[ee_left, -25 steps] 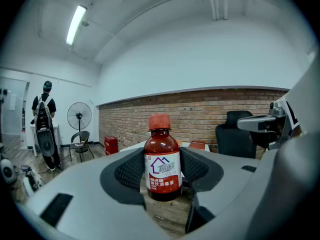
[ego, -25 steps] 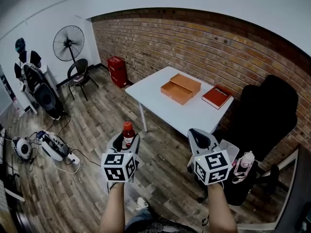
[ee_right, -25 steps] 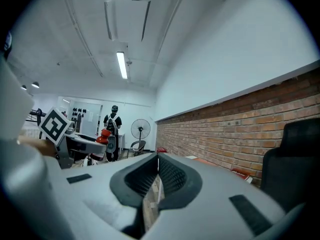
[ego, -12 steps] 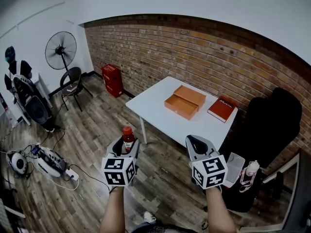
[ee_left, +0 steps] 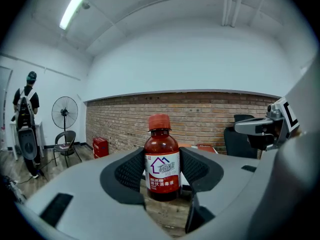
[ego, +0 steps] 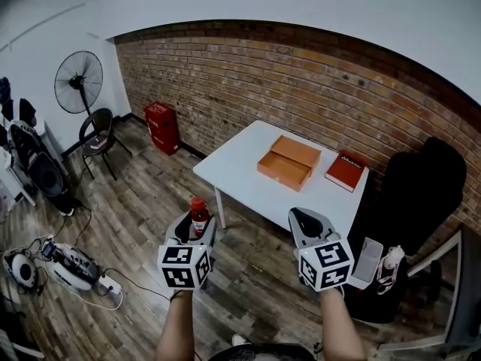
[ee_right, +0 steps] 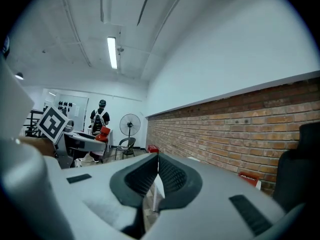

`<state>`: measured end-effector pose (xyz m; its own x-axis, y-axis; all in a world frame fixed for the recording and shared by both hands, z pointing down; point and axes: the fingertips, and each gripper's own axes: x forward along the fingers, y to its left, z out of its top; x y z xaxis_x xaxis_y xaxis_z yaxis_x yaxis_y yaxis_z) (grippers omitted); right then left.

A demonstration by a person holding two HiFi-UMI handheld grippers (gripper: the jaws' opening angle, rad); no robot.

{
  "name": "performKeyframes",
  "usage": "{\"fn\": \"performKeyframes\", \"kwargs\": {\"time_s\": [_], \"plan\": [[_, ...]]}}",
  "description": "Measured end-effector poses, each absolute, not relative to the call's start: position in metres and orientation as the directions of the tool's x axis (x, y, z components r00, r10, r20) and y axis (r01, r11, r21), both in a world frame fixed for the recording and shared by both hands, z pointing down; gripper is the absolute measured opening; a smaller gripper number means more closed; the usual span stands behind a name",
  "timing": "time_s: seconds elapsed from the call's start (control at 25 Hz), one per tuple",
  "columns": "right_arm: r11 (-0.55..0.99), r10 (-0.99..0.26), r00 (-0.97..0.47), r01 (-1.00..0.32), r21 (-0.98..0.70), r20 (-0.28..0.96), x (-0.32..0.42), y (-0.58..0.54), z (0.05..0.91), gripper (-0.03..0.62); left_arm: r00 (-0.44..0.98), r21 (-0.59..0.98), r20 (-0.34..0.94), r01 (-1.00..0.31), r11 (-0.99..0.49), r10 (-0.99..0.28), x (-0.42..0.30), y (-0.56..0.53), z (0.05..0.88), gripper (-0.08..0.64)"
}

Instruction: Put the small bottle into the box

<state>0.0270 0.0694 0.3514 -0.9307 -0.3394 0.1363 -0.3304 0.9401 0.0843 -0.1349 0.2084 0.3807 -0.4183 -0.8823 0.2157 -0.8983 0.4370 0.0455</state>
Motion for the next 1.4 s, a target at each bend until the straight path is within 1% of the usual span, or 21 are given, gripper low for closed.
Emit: {"fn": "performKeyframes", "kwargs": {"time_s": [0.2,0.76,1.4], "plan": [[0.931,-0.363,-0.923,-0.355,0.082,0.124,0.013,0.069,0.349,0.021,-0.391,0.059,0.216,-0.909,0.412,-0.895,-0.154,0.202,0.384,0.232],[0.910,-0.413,-0.903,-0.404,0.088,0.119,0.000,0.036,0.359,0.021,-0.324,0.062,0.237,-0.936,0.347,-0.916,-0.161,0.160,0.404,0.232],[0.898,-0.439,-0.890,-0.435,0.058,0.120,-0.050,-0.100,0.366,0.021,-0.302,0.031,0.266,-0.947,0.321,-0.916,-0.215,0.023,0.405,0.232]]}}
